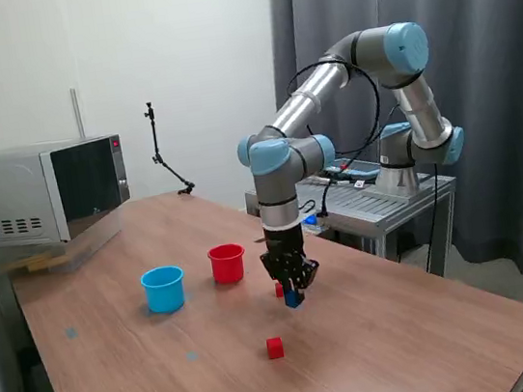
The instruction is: Place red objects in the red bin, and blue objects in the blue bin.
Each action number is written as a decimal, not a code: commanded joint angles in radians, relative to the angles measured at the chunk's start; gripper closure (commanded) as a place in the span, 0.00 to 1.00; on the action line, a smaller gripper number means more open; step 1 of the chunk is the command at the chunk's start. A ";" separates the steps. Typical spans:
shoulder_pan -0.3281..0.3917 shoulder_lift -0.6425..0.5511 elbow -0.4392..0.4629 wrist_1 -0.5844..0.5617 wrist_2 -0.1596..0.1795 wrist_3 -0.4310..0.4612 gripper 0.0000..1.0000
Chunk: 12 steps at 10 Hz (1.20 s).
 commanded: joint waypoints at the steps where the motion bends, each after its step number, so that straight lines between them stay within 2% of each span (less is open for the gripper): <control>1: -0.033 0.000 -0.068 0.027 -0.022 0.003 1.00; 3: -0.082 -0.008 -0.079 0.027 -0.023 0.007 1.00; 4: -0.115 -0.012 -0.096 0.027 -0.067 0.011 1.00; 5: -0.133 -0.012 -0.112 0.029 -0.092 0.011 1.00; 9: -0.162 -0.014 -0.184 0.035 -0.094 0.010 1.00; 12: -0.188 -0.014 -0.205 0.035 -0.117 0.011 1.00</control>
